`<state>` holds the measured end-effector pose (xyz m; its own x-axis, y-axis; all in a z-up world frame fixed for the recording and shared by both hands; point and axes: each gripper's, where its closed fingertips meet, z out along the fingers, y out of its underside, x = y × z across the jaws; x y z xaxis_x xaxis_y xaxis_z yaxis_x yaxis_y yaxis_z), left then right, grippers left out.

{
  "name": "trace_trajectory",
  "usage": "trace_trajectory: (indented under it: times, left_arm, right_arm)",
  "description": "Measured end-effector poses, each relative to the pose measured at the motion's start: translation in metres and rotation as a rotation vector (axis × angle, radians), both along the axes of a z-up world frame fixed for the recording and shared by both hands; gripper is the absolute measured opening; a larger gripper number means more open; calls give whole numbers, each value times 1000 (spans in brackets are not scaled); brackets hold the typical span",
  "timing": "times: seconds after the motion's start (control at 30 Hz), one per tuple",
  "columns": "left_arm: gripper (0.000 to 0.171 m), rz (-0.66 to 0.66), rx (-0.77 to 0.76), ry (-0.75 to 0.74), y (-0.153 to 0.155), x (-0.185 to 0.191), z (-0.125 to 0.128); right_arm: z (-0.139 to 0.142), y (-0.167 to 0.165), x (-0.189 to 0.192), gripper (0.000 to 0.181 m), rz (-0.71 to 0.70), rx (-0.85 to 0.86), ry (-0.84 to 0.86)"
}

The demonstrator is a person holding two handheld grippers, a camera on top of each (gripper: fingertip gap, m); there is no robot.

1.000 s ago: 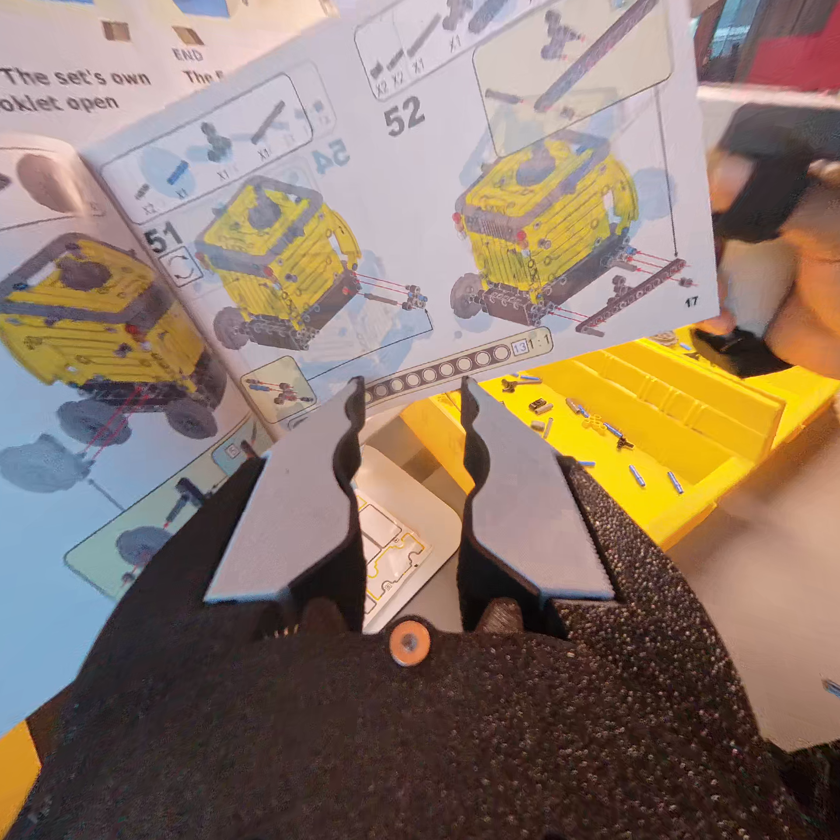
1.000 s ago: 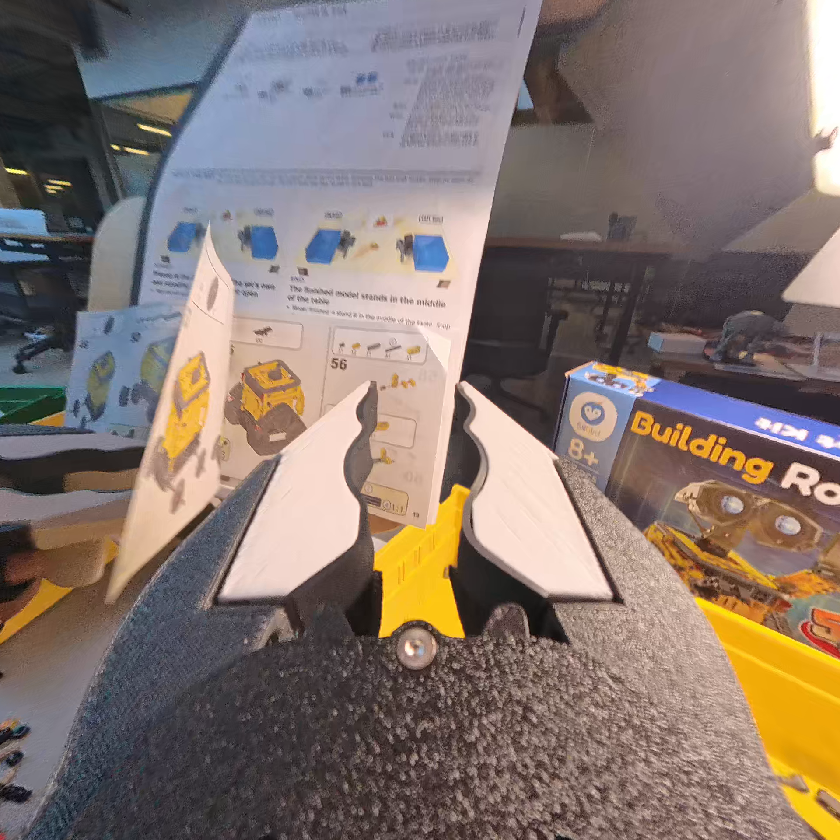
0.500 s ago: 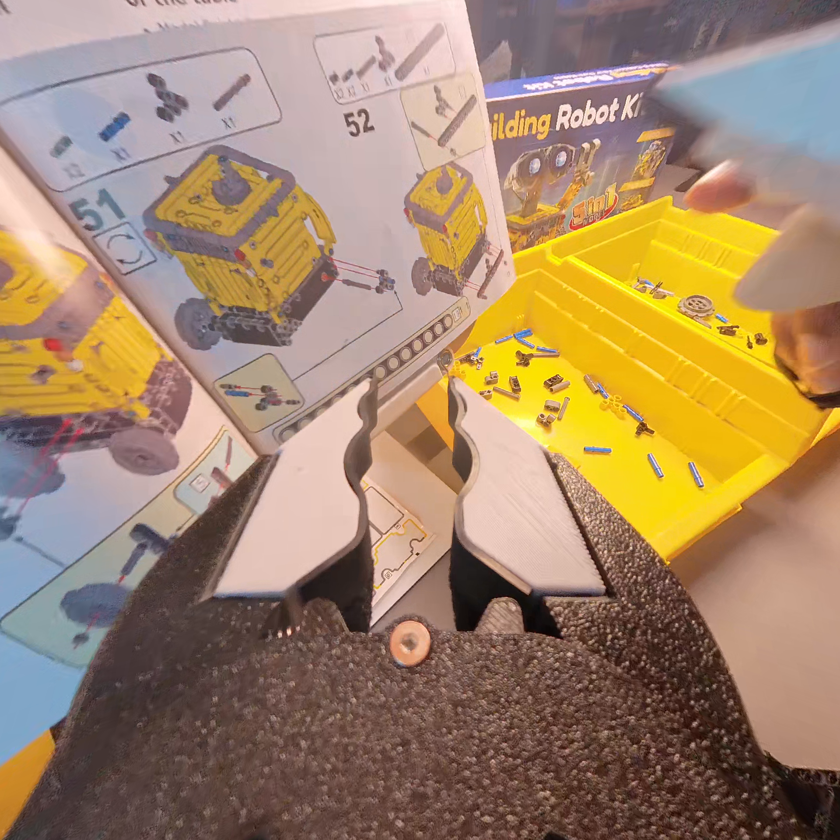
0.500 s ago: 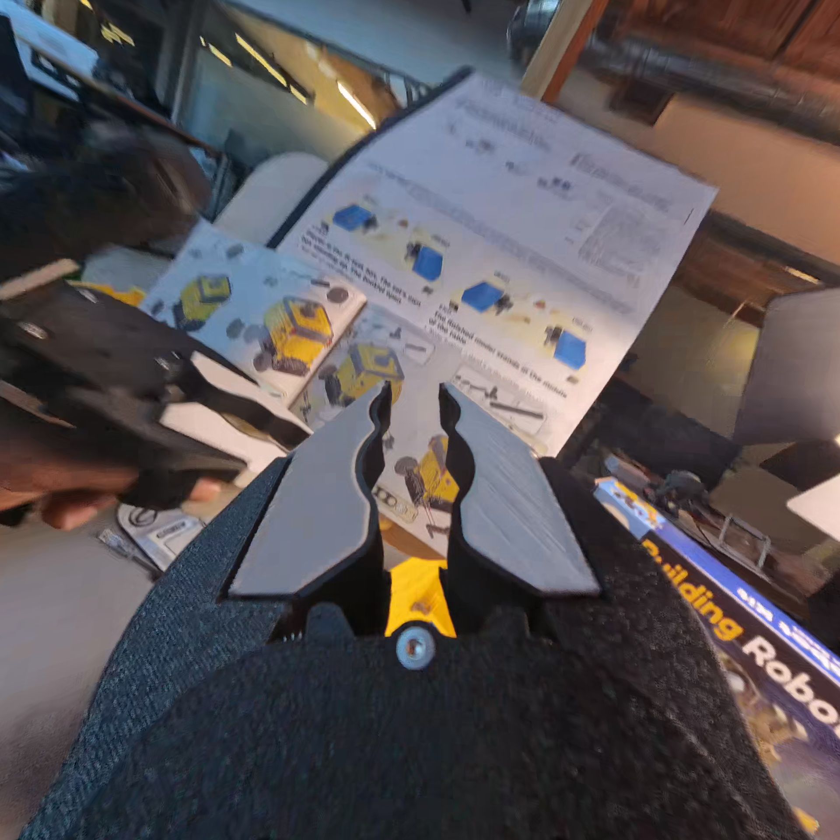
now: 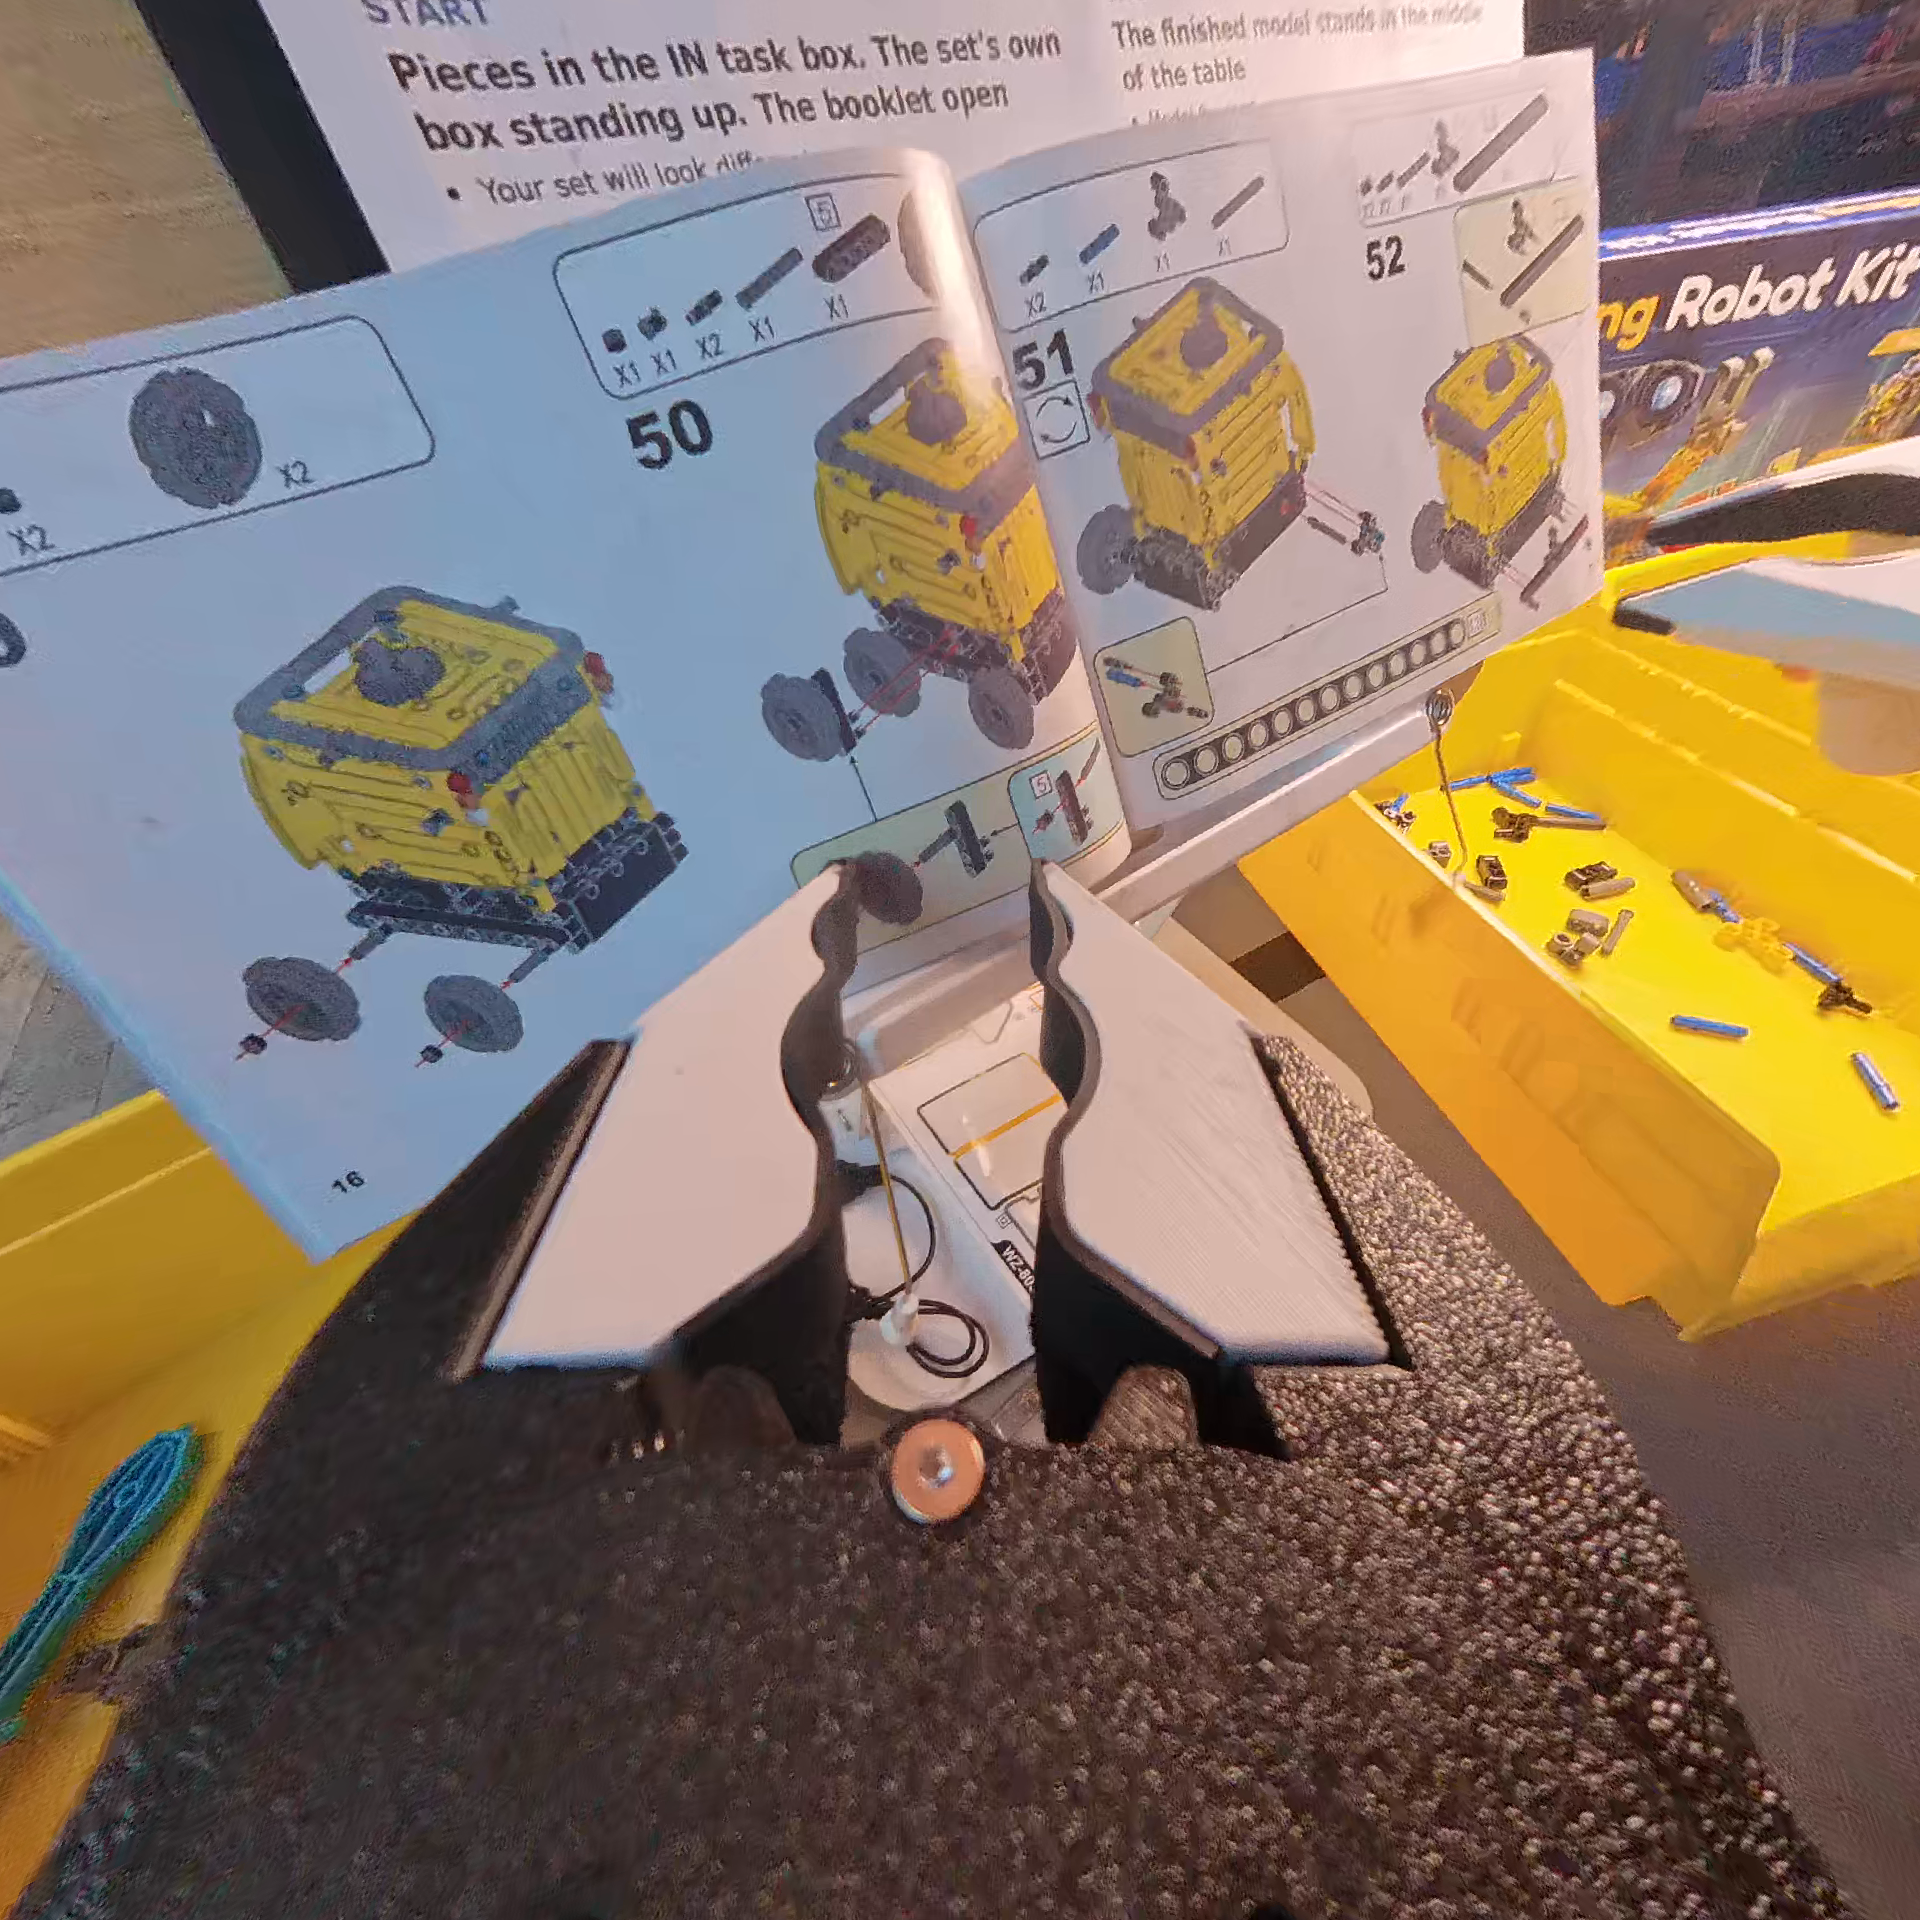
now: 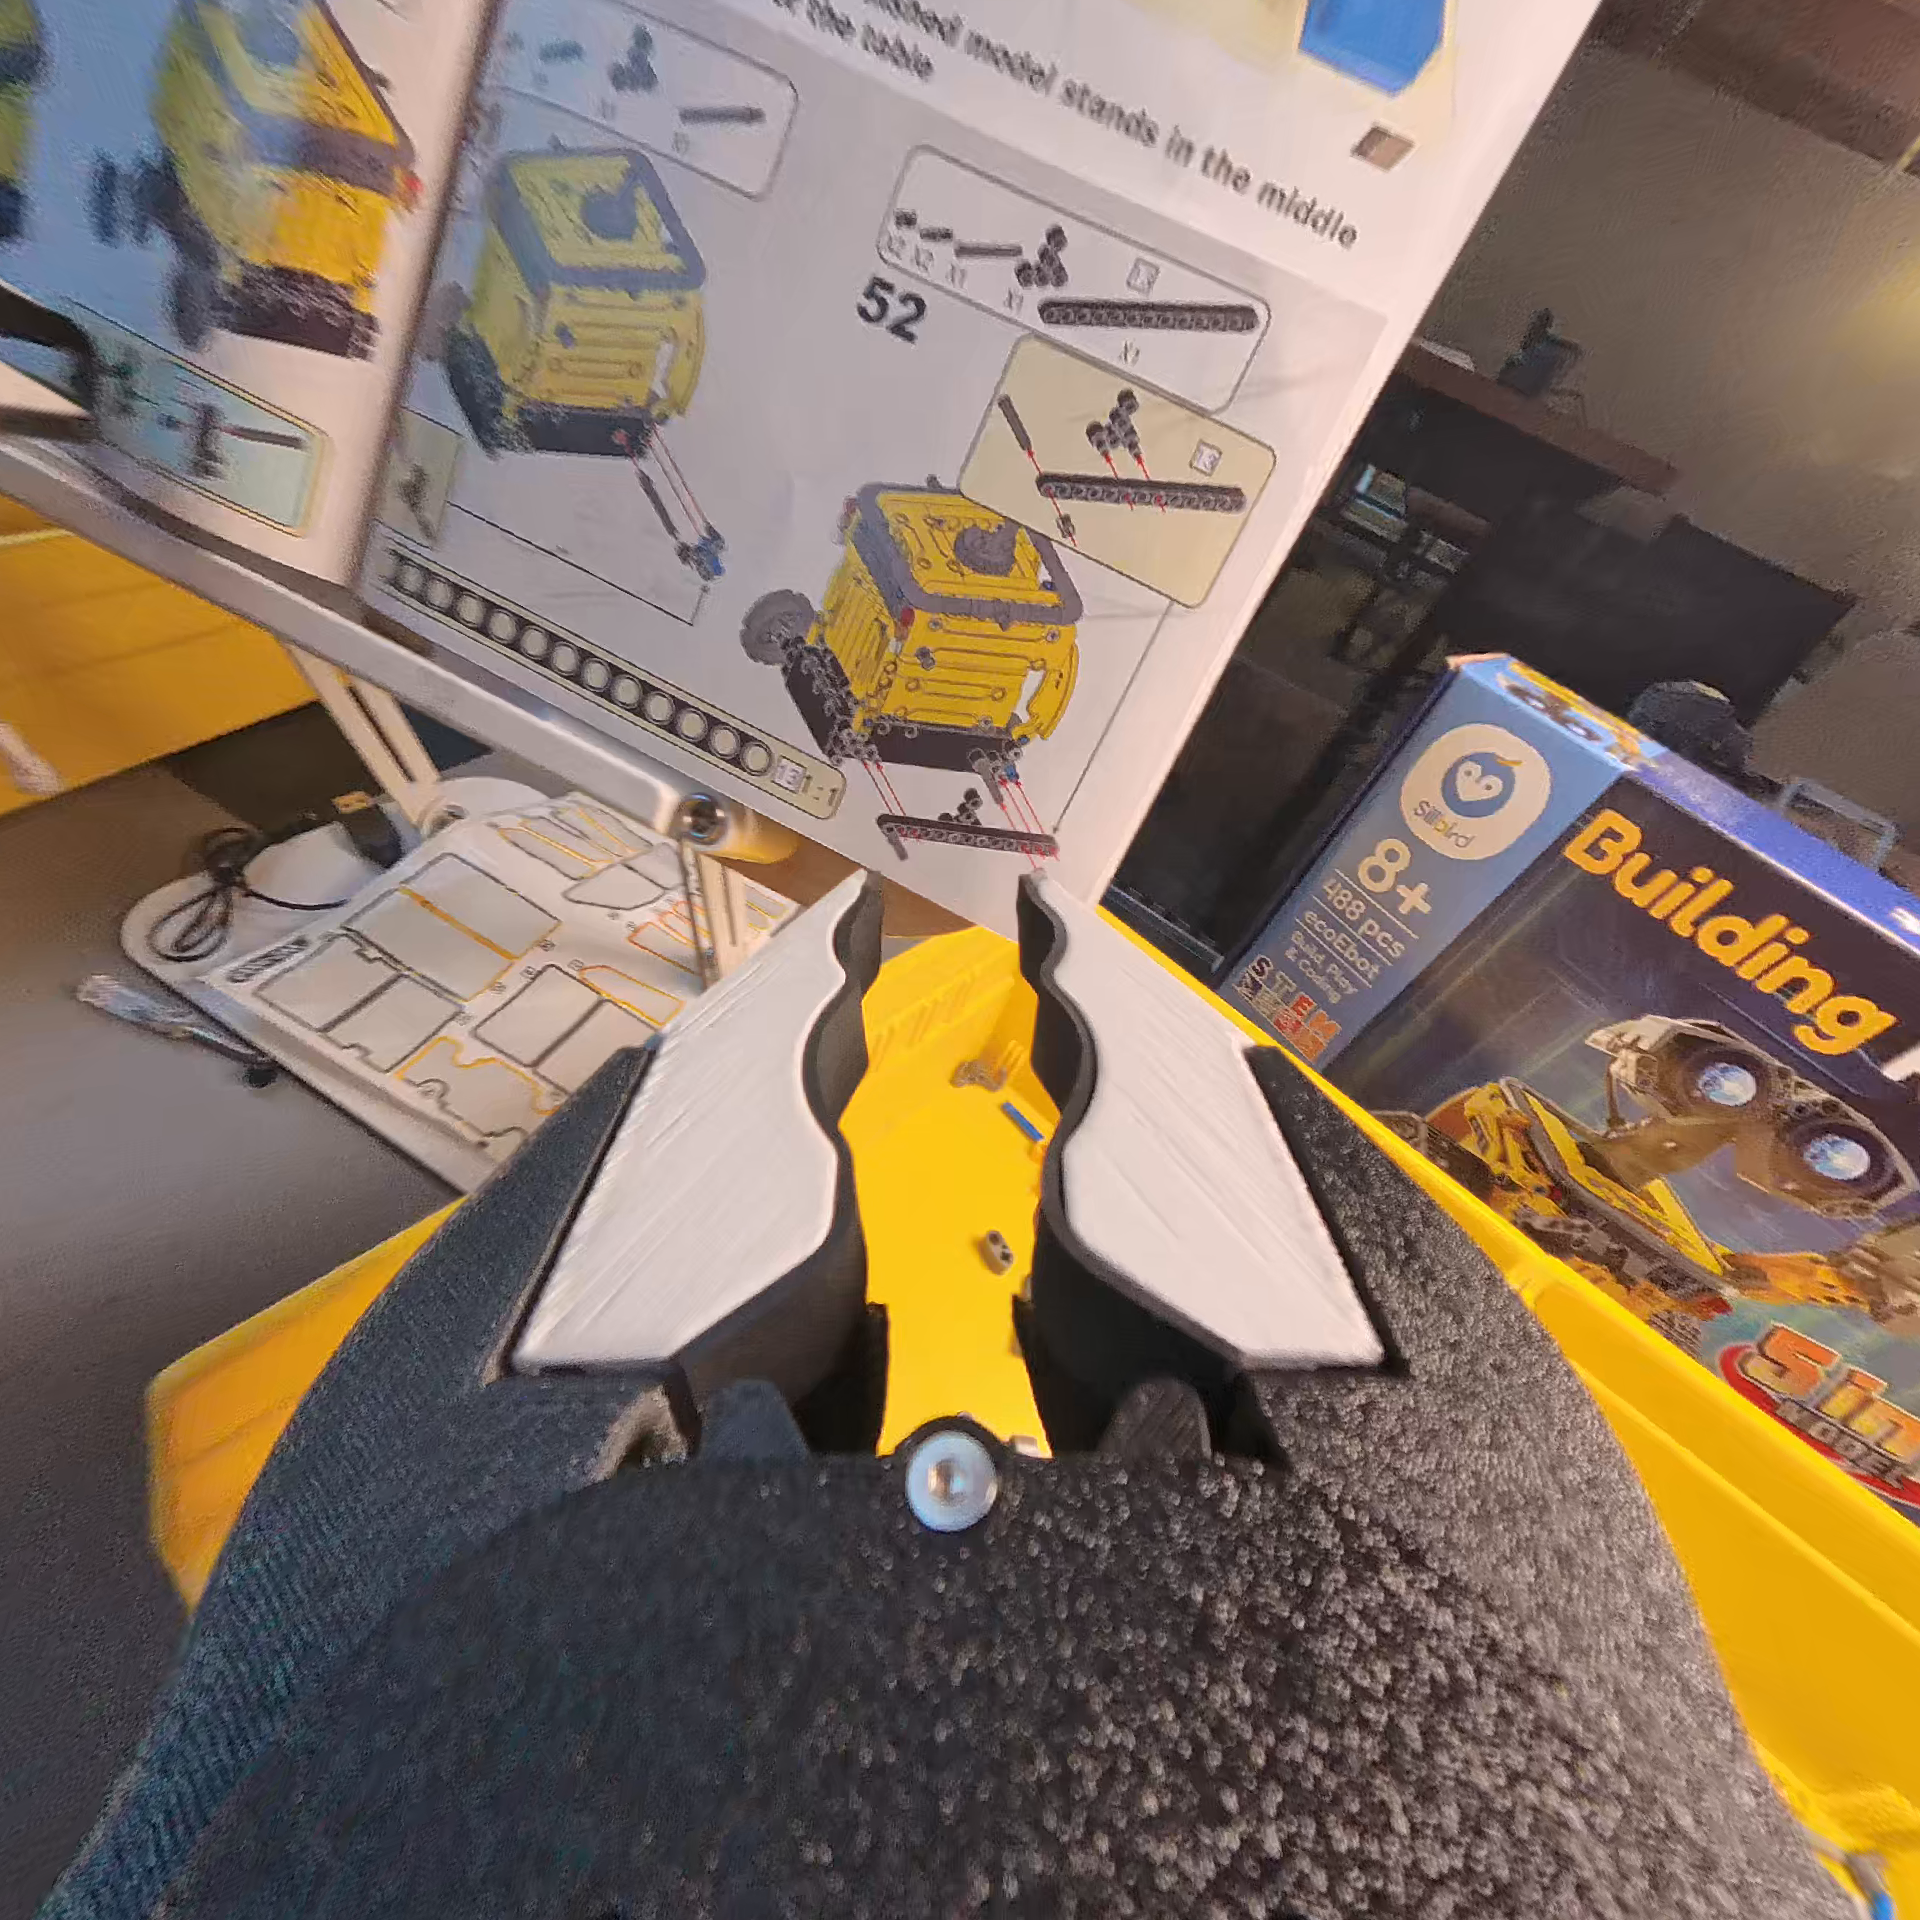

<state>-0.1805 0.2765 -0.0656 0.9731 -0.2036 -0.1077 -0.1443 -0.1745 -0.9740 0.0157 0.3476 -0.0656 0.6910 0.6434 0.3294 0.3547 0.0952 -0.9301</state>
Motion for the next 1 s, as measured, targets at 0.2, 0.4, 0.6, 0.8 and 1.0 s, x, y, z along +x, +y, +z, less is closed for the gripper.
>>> trace_trajectory:
  times: [0.2,0.4,0.6,0.8,1.0]
  left_arm:
    - [42,-35,10,2,-13,-3,-4]
    - [52,-163,27,-92,-64,14,-5]
    - [55,-291,-43,-162,-133,39,-25]
    - [80,-633,-232,-301,-230,100,-60]
    - [113,-759,-280,-333,-279,126,-83]
  right_arm:
    - [-5,-137,-7,30,586,-310,38]
    - [-34,-245,35,76,873,-455,-33]
    - [-85,-270,42,108,803,-566,-50]
    - [-98,-287,22,98,845,-601,23]
    - [-97,-289,16,86,782,-594,19]
